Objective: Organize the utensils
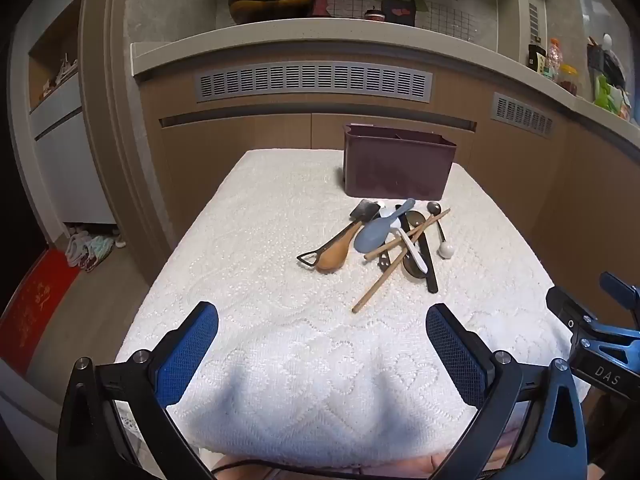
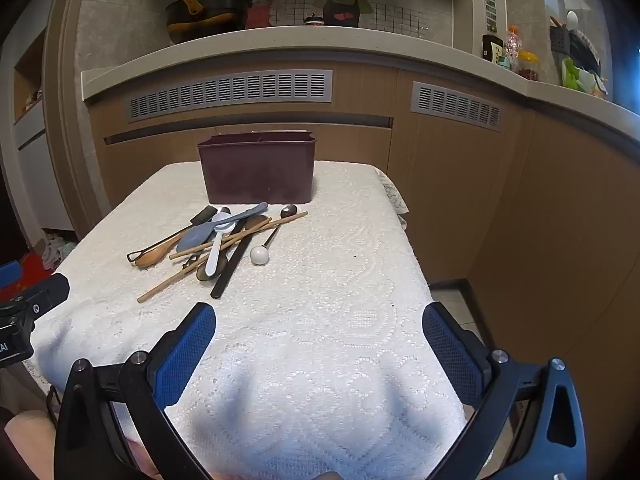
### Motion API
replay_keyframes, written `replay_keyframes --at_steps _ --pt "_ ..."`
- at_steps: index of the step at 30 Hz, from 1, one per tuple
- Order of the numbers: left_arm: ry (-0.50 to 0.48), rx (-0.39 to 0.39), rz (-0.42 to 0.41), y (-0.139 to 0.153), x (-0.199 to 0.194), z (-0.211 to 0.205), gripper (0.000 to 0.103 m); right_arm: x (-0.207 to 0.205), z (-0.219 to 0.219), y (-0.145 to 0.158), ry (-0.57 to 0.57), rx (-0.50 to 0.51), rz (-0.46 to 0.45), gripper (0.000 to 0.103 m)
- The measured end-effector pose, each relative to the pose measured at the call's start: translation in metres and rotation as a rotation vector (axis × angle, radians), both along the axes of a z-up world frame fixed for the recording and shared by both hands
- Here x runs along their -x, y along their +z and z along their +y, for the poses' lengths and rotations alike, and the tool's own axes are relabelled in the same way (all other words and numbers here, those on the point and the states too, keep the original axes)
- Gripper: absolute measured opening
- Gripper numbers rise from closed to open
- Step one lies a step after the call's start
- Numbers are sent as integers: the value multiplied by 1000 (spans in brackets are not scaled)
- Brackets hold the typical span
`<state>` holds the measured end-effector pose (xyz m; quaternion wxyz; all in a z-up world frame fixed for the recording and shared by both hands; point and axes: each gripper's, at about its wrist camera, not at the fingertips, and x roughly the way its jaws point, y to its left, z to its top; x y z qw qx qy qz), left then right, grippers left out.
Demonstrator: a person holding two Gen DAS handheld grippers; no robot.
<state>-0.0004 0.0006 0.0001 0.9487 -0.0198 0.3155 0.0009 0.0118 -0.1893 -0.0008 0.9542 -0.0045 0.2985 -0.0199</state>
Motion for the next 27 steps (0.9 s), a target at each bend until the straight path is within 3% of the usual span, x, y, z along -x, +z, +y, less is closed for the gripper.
replay_keyframes --at_steps 27 --pt "-2 -13 19 -5 -2 -2 103 1 -1 0 3 -4 10 103"
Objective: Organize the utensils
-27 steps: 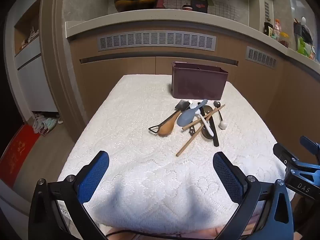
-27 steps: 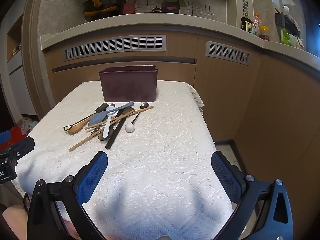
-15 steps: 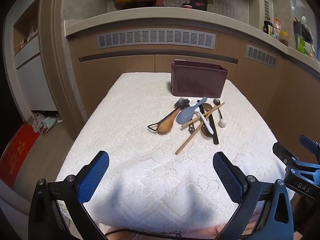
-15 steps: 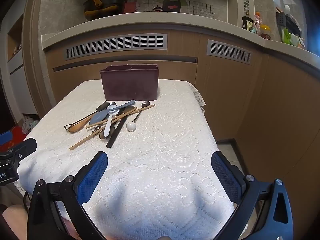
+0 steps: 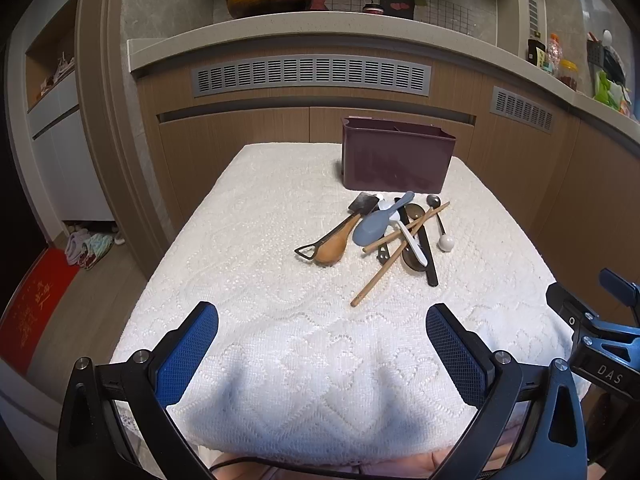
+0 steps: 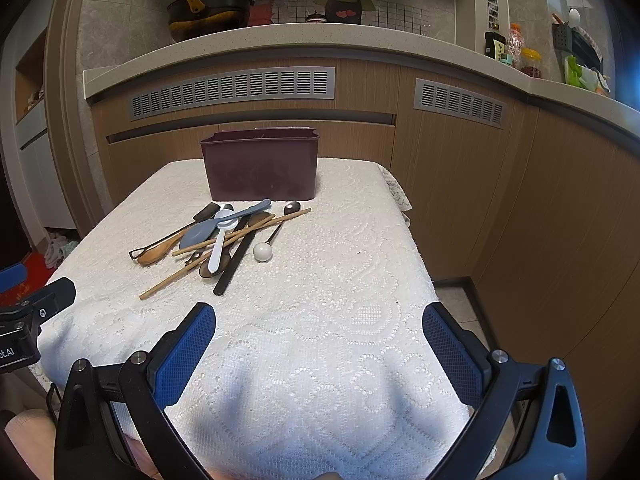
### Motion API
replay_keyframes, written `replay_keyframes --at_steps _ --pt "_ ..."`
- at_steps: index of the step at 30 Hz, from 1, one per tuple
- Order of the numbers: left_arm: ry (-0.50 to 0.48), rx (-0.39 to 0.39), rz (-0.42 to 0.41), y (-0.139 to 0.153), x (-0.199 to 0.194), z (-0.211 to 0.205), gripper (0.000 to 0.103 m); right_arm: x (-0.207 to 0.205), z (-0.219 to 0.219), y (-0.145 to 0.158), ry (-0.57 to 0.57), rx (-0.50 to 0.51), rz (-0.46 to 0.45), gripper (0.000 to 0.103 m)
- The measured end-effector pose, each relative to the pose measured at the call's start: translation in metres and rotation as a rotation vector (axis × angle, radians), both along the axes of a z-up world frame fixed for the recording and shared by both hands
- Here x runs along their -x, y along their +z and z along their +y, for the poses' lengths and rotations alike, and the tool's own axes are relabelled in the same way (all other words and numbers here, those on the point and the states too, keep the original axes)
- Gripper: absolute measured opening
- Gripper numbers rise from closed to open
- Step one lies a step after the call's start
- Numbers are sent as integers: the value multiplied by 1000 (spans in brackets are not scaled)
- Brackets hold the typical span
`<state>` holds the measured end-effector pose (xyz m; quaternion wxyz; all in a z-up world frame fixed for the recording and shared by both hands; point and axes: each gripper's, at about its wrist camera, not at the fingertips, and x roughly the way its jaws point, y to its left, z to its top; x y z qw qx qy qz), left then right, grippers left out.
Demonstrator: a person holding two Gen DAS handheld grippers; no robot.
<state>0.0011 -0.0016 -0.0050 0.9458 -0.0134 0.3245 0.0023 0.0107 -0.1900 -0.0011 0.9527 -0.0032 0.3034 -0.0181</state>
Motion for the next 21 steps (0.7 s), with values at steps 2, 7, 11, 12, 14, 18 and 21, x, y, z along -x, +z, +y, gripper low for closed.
replay_keyframes --at_steps 2,7,11,12,14,18,21 --pt "0 0 -1 0 0 0 103 -3 2 -4 0 -1 1 103" --pt "0 0 1 0 0 0 103 -4 7 -8 -1 1 -1 103" --pt "1 0 0 0 0 -1 103 -3 5 -6 -1 0 0 103" --pt "0 0 0 0 0 -1 103 -3 5 -6 -1 0 1 103" --pt "0 0 1 0 0 0 103 -3 8 -8 -1 1 0 103" --pt "0 0 1 -1 0 0 103 -3 0 -3 2 -6 3 103" --pt "0 -1 3 -2 0 -1 103 -3 1 -4 3 -6 3 103"
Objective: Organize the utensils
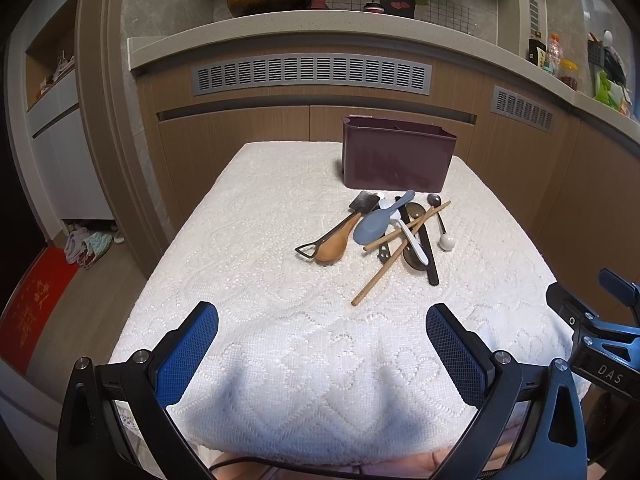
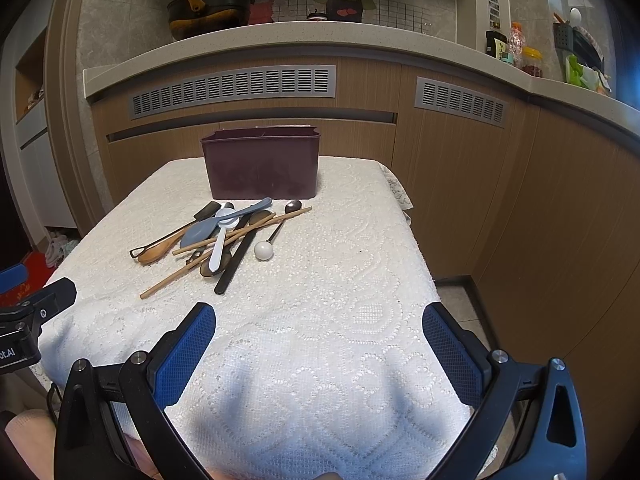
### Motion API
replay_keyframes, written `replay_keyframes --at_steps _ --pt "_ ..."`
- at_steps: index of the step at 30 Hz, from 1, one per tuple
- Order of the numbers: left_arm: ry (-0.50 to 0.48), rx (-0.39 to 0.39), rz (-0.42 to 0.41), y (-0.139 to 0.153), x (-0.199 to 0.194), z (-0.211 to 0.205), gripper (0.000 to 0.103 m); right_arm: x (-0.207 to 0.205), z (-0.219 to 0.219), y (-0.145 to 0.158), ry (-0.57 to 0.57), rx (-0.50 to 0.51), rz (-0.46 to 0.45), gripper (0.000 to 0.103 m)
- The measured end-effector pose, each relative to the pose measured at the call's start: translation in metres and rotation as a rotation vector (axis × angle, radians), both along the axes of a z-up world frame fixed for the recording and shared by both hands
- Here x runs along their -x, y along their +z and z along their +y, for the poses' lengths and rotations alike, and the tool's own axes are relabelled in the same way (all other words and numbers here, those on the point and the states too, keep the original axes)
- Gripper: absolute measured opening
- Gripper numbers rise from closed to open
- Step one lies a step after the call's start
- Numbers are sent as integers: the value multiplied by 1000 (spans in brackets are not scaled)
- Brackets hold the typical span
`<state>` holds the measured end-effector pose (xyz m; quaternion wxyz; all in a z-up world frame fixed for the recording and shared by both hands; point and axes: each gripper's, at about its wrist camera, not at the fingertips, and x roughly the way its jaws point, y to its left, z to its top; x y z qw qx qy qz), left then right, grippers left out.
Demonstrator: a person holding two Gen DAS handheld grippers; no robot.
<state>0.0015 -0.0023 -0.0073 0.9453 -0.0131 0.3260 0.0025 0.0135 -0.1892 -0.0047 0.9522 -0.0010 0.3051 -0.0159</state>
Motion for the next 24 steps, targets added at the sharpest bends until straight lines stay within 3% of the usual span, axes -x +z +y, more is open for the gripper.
replay_keyframes --at_steps 24 --pt "1 -1 4 -2 0 -1 103 -1 0 0 1 -2 4 103"
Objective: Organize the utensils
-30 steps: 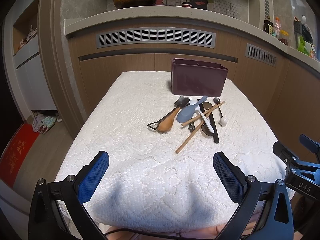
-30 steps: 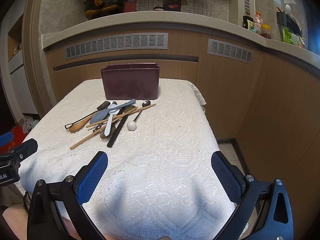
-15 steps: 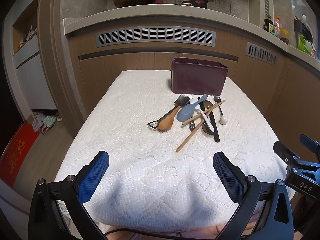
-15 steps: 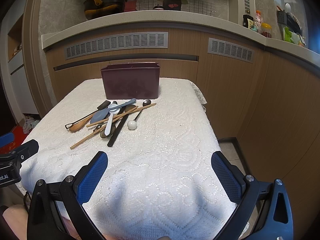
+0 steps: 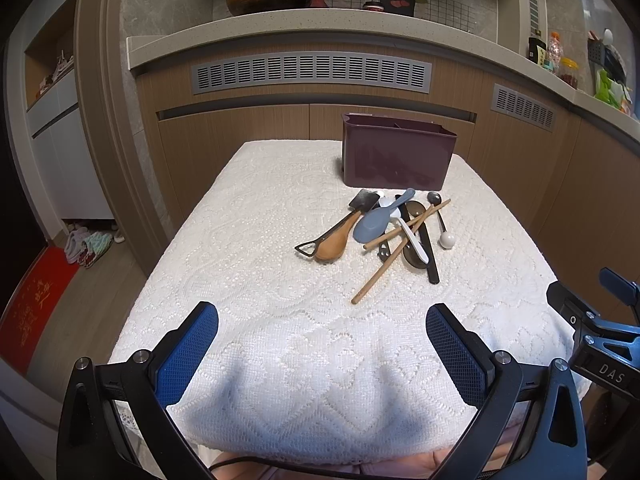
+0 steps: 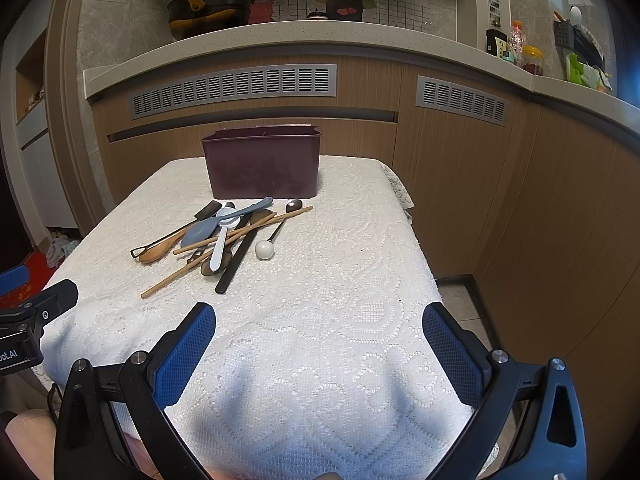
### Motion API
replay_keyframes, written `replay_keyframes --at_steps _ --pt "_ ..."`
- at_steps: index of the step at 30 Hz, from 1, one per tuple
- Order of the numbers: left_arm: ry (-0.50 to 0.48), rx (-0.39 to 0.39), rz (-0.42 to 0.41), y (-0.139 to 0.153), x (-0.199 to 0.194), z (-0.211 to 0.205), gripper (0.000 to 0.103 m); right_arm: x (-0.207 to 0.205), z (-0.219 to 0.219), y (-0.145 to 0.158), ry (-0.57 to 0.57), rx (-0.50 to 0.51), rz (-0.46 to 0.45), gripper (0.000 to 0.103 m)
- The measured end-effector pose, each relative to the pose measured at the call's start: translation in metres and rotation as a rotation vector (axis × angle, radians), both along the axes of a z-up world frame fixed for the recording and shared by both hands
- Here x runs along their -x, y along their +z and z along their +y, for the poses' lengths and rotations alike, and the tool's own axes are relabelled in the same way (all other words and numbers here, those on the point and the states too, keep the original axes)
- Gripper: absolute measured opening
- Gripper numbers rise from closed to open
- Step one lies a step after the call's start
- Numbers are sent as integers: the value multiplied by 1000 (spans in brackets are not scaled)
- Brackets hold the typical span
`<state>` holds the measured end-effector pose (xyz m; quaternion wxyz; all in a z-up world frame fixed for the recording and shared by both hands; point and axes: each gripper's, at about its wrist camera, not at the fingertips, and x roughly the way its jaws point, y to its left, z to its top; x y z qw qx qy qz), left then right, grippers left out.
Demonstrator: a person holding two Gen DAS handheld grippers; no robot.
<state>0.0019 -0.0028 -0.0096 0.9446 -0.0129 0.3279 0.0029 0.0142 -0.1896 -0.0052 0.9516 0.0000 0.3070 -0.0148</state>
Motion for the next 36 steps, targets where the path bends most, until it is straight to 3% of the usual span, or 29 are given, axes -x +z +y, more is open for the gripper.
replay_keyframes --at_steps 16,22,26,30,33,36 --pt "1 -6 -1 -1 -1 2 103 -1 0 0 1 0 2 103" --pt "-47 4 13 3 -14 2 103 -7 0 6 21 15 -12 103" --pt "-126 41 -22 25 -48 7 103 -29 -2 23 52 37 -57 103" --pt "-140 -19 -71 45 -95 14 103 -68 -11 37 69 29 -65 103" --pt "-188 50 17 40 -137 24 103 -101 -21 35 63 5 -14 103" --pt "-224 134 77 27 -169 34 103 -123 -24 21 50 43 30 103"
